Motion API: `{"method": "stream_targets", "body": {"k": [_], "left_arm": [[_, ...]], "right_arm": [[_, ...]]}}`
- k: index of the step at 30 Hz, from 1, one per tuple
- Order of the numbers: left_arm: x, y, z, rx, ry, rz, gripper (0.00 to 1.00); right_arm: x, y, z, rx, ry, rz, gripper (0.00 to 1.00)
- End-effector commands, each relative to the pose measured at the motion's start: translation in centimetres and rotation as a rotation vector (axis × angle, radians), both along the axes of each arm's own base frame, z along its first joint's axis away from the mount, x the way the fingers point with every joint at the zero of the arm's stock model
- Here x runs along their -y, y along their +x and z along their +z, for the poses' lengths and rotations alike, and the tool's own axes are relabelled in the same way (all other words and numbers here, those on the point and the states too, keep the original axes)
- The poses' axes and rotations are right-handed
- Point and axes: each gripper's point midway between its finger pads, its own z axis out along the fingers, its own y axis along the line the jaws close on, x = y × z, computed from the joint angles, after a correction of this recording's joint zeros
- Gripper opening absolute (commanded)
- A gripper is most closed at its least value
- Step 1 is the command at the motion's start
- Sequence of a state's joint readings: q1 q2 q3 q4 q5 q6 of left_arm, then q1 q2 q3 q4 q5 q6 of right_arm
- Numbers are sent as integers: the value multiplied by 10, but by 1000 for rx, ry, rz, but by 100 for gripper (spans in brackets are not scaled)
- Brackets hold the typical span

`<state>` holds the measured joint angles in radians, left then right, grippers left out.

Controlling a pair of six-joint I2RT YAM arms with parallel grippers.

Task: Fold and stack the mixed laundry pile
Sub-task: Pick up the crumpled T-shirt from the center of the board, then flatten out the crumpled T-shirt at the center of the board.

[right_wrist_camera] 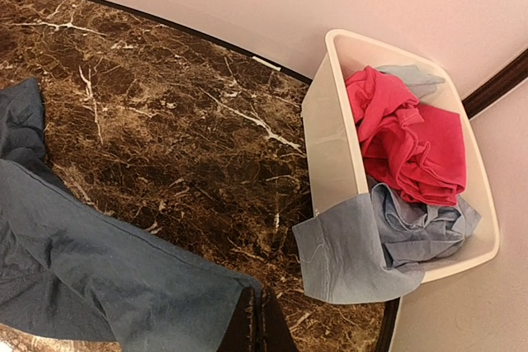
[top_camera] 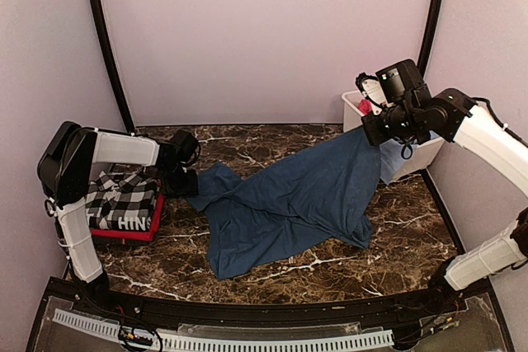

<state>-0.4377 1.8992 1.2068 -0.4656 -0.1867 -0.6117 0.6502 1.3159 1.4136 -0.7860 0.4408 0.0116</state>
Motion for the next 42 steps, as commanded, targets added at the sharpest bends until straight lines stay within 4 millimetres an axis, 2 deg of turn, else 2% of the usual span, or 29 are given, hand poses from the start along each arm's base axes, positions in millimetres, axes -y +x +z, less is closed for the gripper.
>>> {"method": "stream_targets", "body": {"k": [1, 6, 8, 9, 11, 13, 15, 17, 18, 19, 20, 21, 22, 23, 25, 26, 27, 28, 29, 30, 31, 32, 33, 34, 35, 36, 37, 41, 42], "left_arm": [[6, -5, -8, -31, -26, -10, 57], [19, 2, -24, -64, -59, -29, 47], [20, 3, -26, -65, -64, -37, 32], [20, 5, -25, -62, -68, -37, 20], [21, 10, -19, -51, -85, -44, 3], [25, 17, -5, -20, -103, -61, 0], [30, 27, 19, 38, -127, -78, 0], [32, 33, 53, 108, -152, -86, 0], [35, 37, 82, 170, -178, -94, 0], [36, 38, 98, 204, -191, -105, 0], [36, 38, 131, 275, -219, -110, 0], [36, 38, 148, 311, -229, -116, 0], [35, 36, 186, 392, -258, -126, 0], [34, 35, 208, 440, -269, -134, 0], [28, 21, 276, 587, -312, -153, 0], [26, 17, 292, 621, -322, -160, 0], [22, 8, 324, 693, -340, -167, 0], [20, 3, 340, 727, -348, -172, 0], [16, -6, 367, 784, -362, -184, 0], [15, -11, 382, 813, -372, -191, 0], [11, -21, 408, 869, -384, -201, 0], [10, -27, 421, 894, -399, -215, 0], [6, -39, 444, 946, -414, -224, 0], [5, -46, 454, 967, -427, -234, 0], [1, -60, 475, 1016, -447, -249, 0], [-1, -66, 483, 1037, -455, -252, 0], [-5, -82, 500, 1080, -479, -267, 0], [-15, -132, 540, 1190, -551, -335, 0], [-17, -140, 544, 1203, -560, -344, 0]], "right_arm": [[1, 9, 12, 45, 36, -12, 0], [4, 9, 15, 49, 40, -16, 0], [5, 9, 15, 49, 42, -17, 0], [5, 9, 15, 49, 44, -17, 0], [5, 8, 16, 49, 49, -14, 0], [4, 7, 18, 54, 62, -5, 0], [4, 7, 23, 62, 73, -4, 0], [6, 6, 31, 78, 84, -6, 0], [6, 5, 38, 90, 91, -5, 0], [7, 5, 45, 102, 101, -4, 0], [7, 3, 53, 117, 113, -1, 0], [7, 1, 63, 135, 129, 2, 0], [8, 0, 72, 155, 128, 12, 0], [9, -2, 83, 180, 139, 22, 0], [10, -7, 107, 235, 167, 41, 0], [11, -10, 121, 267, 183, 50, 0], [12, -12, 134, 297, 194, 58, 0], [14, -15, 149, 329, 210, 63, 0], [14, -19, 164, 361, 227, 75, 0], [15, -23, 178, 393, 244, 90, 0], [16, -28, 197, 431, 268, 104, 0], [14, -31, 206, 449, 280, 122, 0], [14, -38, 223, 482, 306, 149, 0], [13, -44, 234, 504, 326, 178, 0], [9, -50, 244, 521, 345, 215, 0], [8, -59, 253, 540, 363, 250, 0], [7, -66, 261, 555, 378, 279, 0], [4, -106, 288, 609, 457, 420, 0], [4, -116, 293, 619, 478, 452, 0]]}}
